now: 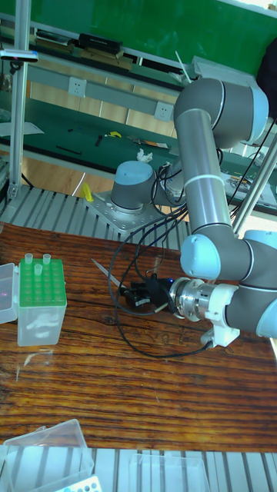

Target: Insert a large pipette tip into the holder for large pipette tips

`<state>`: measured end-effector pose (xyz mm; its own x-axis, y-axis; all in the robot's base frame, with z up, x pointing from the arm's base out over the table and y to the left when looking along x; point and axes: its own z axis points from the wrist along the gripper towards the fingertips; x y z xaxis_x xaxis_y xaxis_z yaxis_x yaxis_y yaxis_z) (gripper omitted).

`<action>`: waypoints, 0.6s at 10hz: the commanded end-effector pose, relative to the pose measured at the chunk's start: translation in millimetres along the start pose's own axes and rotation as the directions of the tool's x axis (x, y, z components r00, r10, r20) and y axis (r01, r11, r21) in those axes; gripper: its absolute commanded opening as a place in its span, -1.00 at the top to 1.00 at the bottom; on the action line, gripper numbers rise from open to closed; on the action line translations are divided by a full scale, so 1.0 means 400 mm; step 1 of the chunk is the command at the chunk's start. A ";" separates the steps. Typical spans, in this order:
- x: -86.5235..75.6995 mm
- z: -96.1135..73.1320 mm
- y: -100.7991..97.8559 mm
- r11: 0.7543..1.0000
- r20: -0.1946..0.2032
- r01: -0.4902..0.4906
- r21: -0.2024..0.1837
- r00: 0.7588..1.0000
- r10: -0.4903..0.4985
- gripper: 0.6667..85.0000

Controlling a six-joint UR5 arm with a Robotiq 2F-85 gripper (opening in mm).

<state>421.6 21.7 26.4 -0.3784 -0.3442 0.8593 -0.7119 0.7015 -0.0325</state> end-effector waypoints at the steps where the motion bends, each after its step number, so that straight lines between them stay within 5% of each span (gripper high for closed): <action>1: -0.012 0.002 0.006 1.000 -0.005 -0.006 -0.014 1.000 0.005 0.08; 6: -0.013 0.026 -0.013 1.000 -0.022 -0.024 0.003 0.999 0.024 0.08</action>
<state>421.8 16.0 19.5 -0.3802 -0.3191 0.8681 -0.7088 0.7035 -0.0519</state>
